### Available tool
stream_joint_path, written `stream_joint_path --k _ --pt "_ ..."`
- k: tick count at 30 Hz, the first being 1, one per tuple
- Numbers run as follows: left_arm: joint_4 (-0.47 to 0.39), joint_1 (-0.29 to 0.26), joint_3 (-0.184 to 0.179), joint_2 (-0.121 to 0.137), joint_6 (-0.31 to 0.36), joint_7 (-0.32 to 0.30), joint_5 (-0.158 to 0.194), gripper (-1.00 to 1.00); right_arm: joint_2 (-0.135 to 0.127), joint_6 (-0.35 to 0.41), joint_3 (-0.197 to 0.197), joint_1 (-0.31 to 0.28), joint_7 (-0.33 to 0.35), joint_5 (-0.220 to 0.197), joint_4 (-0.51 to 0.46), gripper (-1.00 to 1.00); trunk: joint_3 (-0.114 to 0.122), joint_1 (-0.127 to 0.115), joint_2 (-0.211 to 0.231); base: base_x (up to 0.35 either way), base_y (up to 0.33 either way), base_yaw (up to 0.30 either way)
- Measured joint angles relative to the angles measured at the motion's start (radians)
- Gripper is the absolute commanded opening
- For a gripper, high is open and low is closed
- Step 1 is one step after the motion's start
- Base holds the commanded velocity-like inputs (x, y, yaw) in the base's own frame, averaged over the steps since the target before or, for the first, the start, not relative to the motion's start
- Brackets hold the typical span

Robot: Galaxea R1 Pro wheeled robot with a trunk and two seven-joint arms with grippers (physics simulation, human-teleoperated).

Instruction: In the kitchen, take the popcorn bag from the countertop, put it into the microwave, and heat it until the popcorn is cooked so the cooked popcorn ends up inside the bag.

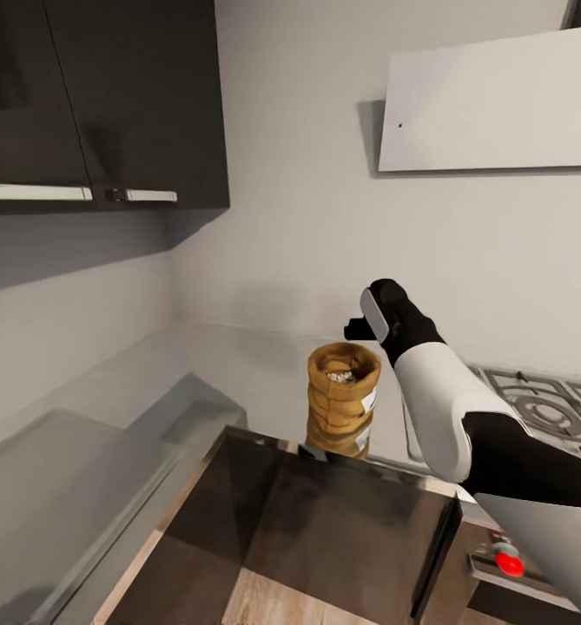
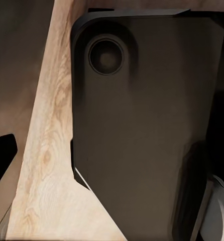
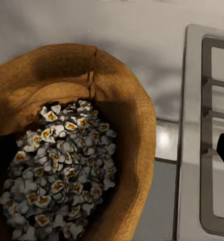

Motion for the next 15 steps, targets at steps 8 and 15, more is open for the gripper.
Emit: stream_joint_path --k 8,15 --pt "0.0 0.0 0.001 0.001 -0.001 0.0 0.002 1.0 0.0 0.0 -0.004 0.009 -0.003 0.003 0.0 1.0 0.0 0.0 0.0 0.0 0.0 0.027" --pt "0.0 0.0 0.0 0.001 0.0 0.0 0.002 1.0 0.0 0.0 -0.006 0.005 -0.002 0.003 0.114 1.0 0.0 0.0 0.0 0.0 0.0 0.0"
